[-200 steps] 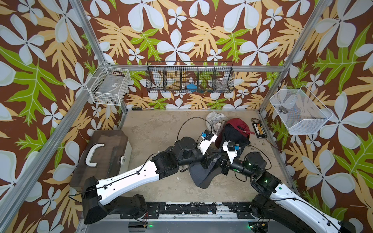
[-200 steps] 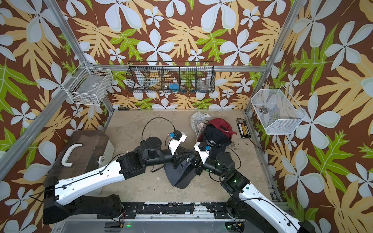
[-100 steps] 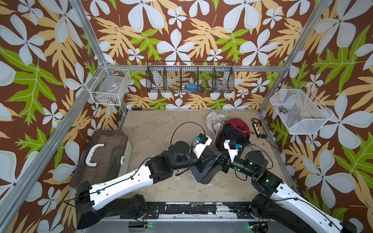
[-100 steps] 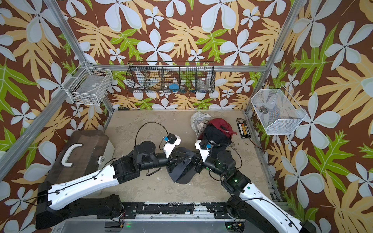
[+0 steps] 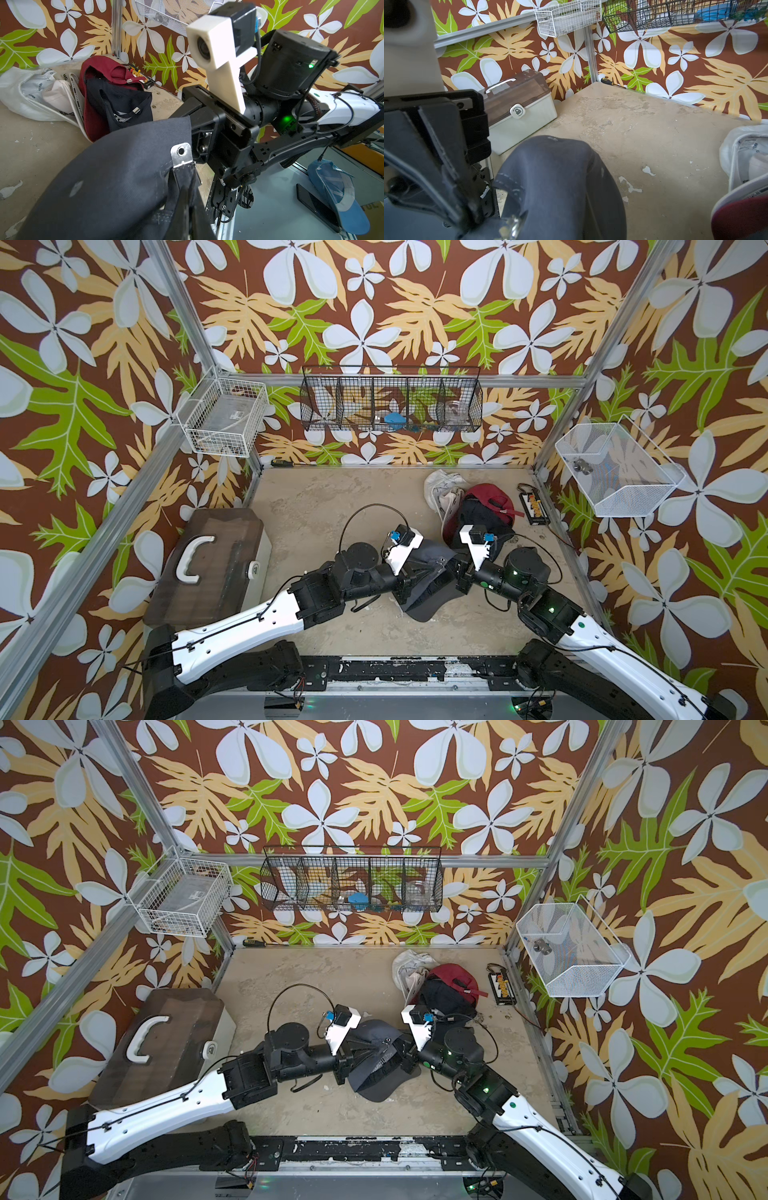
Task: Open the adjustable buckle of the baseball cap
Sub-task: Open the adjustable buckle on the baseball cap.
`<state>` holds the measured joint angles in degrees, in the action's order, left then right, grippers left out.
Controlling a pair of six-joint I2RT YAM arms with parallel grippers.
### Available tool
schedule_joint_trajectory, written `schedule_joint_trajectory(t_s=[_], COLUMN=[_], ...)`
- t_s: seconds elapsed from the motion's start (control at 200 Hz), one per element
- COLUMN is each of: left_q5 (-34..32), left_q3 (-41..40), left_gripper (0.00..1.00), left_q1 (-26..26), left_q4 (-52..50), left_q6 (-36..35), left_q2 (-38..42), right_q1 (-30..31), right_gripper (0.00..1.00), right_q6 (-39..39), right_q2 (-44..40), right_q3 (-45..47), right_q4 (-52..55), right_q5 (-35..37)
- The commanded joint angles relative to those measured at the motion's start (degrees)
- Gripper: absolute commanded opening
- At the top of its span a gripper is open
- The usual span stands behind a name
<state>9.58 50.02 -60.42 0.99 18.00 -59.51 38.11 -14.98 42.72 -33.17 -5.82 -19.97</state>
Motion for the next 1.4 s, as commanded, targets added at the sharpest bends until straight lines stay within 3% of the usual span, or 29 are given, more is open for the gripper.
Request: schedule_joint_trajectory(t_s=[0.0,0.045,0.155,0.23,0.636,1.396], left_q5=[-0.04,-1.95,-11.69,-14.48,-17.72,-20.39], left_q3=[0.58,0.91,-0.41,-1.64,-2.09,0.69], left_gripper=[0.24,0.34,0.4,0.43,0.45,0.5], left_q1=[-0.02,-0.34,-4.66,-6.4,-8.1,-9.01], left_q4=[-1.35,-1.49,-0.21,0.5,0.5,4.34], left_q6=[0.83,0.96,-0.28,-0.51,-2.23,-5.3], left_q2=[0.55,1.08,4.71,6.91,4.64,-2.24], right_q1=[-0.14,-0.14,-0.14,-0.16,-0.14,-0.14], right_gripper=[0.0,0.0,0.0,0.0,0.0,0.0], right_q6=[-1.35,-1.67,-3.47,-4.21,-9.41,-12.52], right_q2=[0.84,1.16,2.05,2.52,2.5,0.81], right_q3=[-1.25,-1.56,-2.85,-3.8,-6.48,-4.4], right_q4=[-2.14,-1.8,0.67,2.16,5.56,3.78], right_q5=[0.88,0.96,4.03,5.44,6.52,0.31])
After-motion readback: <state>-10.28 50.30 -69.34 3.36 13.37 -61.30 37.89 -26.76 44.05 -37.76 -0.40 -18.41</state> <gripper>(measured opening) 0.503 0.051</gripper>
